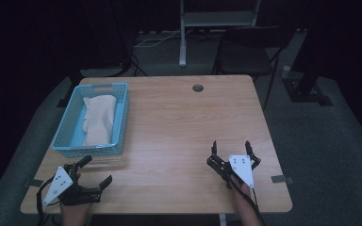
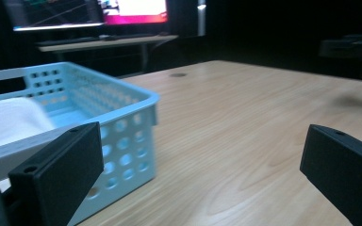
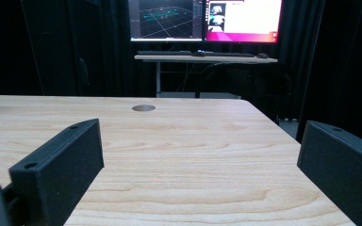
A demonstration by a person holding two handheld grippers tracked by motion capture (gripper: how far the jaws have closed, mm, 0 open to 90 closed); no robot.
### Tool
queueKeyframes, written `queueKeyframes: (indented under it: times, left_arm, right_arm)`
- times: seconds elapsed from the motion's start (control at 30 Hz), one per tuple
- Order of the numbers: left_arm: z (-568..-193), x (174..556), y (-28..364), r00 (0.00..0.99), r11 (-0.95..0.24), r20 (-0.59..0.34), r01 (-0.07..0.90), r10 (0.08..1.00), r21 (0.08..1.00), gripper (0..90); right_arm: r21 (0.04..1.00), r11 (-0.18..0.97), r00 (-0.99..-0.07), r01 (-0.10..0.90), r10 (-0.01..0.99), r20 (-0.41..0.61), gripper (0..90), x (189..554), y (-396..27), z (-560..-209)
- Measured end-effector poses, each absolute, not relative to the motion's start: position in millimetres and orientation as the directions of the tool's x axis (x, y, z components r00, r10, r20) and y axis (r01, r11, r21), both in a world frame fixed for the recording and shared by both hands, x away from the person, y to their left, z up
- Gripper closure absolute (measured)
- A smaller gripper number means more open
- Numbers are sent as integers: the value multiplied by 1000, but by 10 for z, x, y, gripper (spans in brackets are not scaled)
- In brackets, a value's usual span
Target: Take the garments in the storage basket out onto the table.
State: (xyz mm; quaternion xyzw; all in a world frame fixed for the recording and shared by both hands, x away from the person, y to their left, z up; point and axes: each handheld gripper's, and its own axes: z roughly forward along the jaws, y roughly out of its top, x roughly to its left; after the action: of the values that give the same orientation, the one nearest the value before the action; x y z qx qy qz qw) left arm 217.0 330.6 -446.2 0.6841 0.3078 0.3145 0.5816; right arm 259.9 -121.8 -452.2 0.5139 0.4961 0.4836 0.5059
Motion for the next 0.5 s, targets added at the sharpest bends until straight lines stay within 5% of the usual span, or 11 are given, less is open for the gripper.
queueKeyframes:
  times: [0.5]
  left_arm:
    - [-4468, 2246, 3369, 657, -62, -26, 110, 754, 992, 0]
  right_arm:
    - [1000, 5, 41, 19, 999, -6, 4, 2598, -1217, -4522]
